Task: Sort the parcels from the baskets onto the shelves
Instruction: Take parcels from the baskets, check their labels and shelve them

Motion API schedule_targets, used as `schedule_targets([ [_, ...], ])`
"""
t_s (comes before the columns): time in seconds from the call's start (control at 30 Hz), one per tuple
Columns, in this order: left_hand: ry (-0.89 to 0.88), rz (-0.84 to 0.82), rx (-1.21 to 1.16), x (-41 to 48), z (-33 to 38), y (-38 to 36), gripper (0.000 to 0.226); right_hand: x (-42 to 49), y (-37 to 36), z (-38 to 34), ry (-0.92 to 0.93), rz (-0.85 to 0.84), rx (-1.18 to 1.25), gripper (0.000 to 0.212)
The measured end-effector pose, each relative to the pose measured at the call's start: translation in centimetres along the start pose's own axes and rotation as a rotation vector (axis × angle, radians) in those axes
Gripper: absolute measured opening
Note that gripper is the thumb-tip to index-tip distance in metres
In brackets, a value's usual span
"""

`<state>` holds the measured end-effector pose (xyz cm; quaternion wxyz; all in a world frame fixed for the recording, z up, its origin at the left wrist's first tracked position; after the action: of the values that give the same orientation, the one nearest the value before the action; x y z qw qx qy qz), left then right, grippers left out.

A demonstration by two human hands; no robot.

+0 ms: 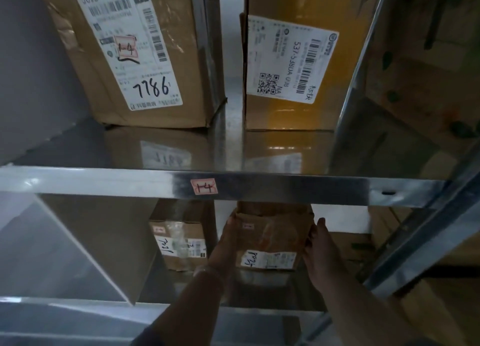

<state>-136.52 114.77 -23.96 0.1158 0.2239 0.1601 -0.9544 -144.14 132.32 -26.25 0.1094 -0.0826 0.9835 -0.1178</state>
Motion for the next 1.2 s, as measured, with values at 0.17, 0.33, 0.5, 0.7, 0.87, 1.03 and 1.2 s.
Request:
schedule_targets([
  [0.17,0.062,0.036,-0.041,-0.2,-0.9,0.0,0.071,-0.1,0.5,-0.1,0.056,-0.010,-0.114,0.050],
  [0.33,-0.047,0.065,-0.050,-1.8,-0.1,0.0,0.064,-1.5,0.2,-1.0,0.109,-0.008,-0.192,0.045],
  [0.5,-0.105,0.114,0.052,-3.5,-1.7,1.1,0.076,-3.2,1.1,1.1,0.087,0.049,-0.297,0.051],
  [0.7,-0.156,0.138,0.182,-7.9,-1.8,3.3,0.058,-8.1,0.8,0.9,0.152,0.162,-0.494,0.041],
  [0.87,-0.142,0.229,0.274,-13.1,-2.6,8.9,0.038,-13.8,-5.8,2.3,0.078,-0.076,-0.470,0.035],
  [1.03,-0.082,0.453,0.217,-22.3,-6.1,21.1,0.049,-20.9,-17.1,8.2,0.052,-0.321,-0.570,0.039],
  [1.2,-0.085,0.685,0.104,-35.0,-6.5,34.8,0.044,-31.1,-32.7,11.4,0.077,-0.615,-0.576,0.049],
])
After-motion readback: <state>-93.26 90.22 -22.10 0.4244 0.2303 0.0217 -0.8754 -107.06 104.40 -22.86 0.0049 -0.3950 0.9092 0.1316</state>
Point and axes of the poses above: each hand's wrist, its own x-axis towards the middle knuckle, its own y-axis out of the back of the hand, z = x × y, the point moved 8 cm from there along x, towards the middle knuckle, and after that the axes turned 11 degrees about y, right-handed, at the moved point
